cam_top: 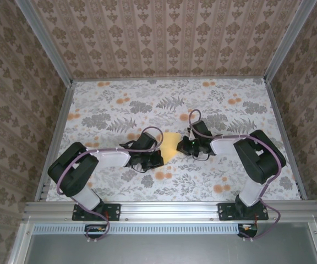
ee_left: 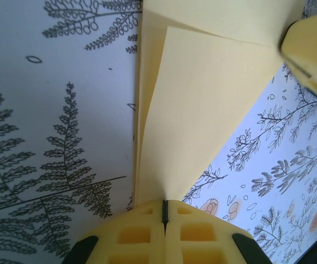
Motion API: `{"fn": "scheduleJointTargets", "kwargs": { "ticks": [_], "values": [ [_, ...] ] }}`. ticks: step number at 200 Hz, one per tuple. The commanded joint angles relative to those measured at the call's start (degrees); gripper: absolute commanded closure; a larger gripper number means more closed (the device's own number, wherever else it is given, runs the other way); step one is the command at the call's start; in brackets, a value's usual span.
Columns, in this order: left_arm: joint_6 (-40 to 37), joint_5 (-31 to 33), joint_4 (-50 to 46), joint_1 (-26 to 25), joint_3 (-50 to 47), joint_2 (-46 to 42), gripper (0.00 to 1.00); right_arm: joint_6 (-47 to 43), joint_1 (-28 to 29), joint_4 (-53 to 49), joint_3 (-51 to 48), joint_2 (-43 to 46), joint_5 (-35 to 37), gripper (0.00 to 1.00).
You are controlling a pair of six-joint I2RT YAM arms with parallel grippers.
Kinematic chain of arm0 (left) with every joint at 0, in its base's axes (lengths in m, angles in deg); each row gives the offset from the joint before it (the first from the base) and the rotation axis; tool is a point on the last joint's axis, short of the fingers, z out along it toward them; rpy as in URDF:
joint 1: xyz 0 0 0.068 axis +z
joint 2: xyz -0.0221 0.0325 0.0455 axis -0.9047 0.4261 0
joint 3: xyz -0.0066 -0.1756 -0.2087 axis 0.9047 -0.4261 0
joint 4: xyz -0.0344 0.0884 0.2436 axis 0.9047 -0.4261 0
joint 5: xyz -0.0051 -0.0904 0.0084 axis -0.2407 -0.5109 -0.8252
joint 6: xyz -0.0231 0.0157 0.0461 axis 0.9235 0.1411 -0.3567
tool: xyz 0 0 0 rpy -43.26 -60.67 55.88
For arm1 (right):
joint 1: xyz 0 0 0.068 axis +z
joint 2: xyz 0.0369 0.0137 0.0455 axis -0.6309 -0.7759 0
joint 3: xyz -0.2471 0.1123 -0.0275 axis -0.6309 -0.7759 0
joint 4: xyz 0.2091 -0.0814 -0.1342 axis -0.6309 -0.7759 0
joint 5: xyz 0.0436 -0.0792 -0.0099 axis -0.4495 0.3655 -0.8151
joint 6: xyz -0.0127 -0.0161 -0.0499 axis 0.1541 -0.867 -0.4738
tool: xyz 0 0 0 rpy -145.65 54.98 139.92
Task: Fold a paper plane with a square sheet of paper (pick it up from the middle)
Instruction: Third fold the triangle at the center of the table.
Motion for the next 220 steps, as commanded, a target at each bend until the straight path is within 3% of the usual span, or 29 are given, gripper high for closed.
{"fn": "scheduleJointTargets", "kwargs": {
  "ticks": [1, 50, 96, 220],
  "values": [
    [0.47, 2.4, -7.7, -0.21, -0.84, 2.27, 1.0, -3.14, -1.27, -4.78, 0.82, 3.48, 3.66, 0.94],
    [-0.04, 2.48, -7.95, -0.24, 0.15, 2.37, 1.0, -3.2, 3.02, -3.69, 0.3, 7.94, 0.72, 0.93],
    [-0.48, 2.39, -8.37, -0.2, 0.85, 2.58, 1.0, -1.69, 8.53, -2.48, 2.2, 2.82, -1.24, 0.93],
    [-2.51, -0.81, -10.81, -0.47, -0.31, 0.98, 1.0, -0.54, 6.48, -8.2, 3.47, -4.85, 2.79, 0.94]
  ]
}}
